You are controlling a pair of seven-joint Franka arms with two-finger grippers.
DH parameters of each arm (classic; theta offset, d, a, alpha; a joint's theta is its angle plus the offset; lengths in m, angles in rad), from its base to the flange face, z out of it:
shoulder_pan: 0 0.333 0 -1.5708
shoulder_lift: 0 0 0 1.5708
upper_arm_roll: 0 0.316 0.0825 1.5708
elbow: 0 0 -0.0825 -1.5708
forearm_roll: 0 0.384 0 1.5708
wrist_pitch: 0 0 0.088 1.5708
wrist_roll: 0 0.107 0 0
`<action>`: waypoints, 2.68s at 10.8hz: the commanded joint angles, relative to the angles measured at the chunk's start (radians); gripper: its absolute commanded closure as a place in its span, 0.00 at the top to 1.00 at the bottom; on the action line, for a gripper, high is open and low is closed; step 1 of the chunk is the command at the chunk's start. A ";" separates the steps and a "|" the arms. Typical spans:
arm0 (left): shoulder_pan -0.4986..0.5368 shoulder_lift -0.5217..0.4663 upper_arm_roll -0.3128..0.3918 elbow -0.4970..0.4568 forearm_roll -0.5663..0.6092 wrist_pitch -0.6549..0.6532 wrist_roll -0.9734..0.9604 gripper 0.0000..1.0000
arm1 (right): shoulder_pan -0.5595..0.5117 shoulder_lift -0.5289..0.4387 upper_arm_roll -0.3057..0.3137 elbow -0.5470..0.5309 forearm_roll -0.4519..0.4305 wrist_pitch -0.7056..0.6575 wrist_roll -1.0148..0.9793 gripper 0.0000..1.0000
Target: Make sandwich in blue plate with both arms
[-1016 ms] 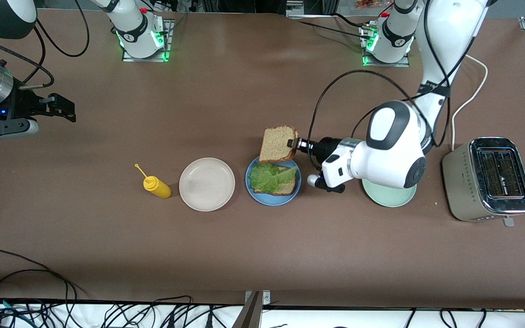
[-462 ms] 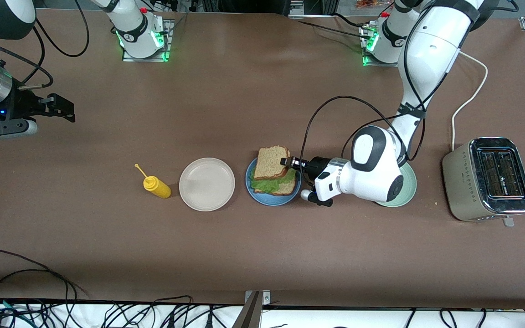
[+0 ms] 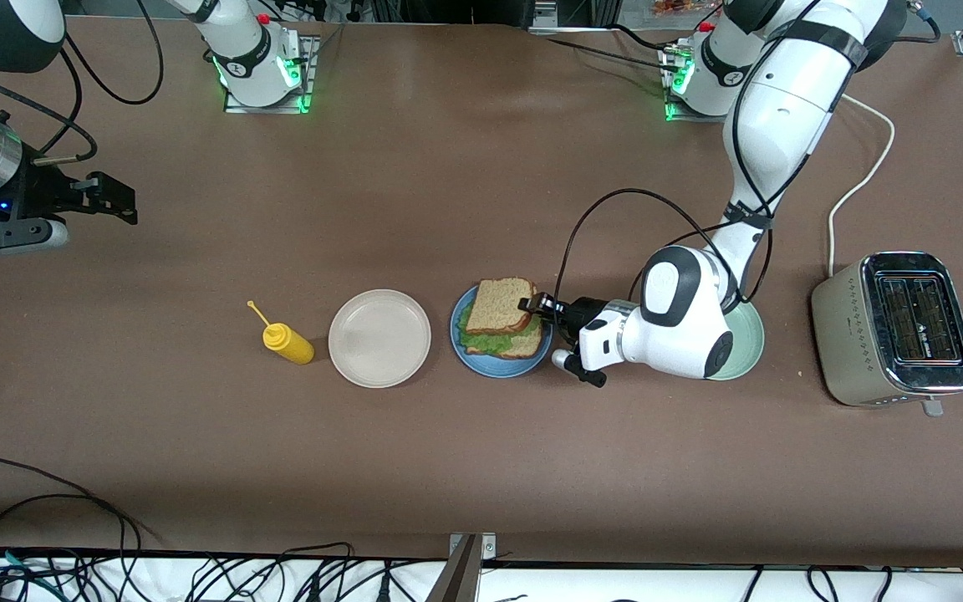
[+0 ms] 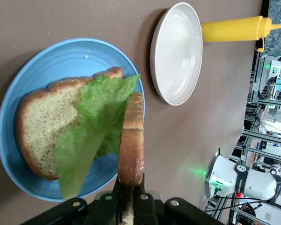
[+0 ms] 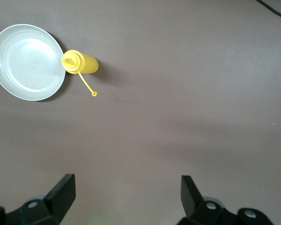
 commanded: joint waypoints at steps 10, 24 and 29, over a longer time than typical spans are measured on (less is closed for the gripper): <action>0.015 -0.055 0.023 0.028 0.154 -0.010 0.040 1.00 | -0.001 0.009 -0.005 0.020 0.012 -0.010 0.001 1.00; 0.164 -0.594 0.025 0.007 0.816 -0.435 -0.319 1.00 | -0.001 0.003 -0.012 0.021 0.002 0.015 0.011 1.00; 0.256 -0.843 0.029 -0.116 0.834 -0.429 -0.323 1.00 | -0.001 0.000 -0.035 0.044 -0.003 0.007 0.016 1.00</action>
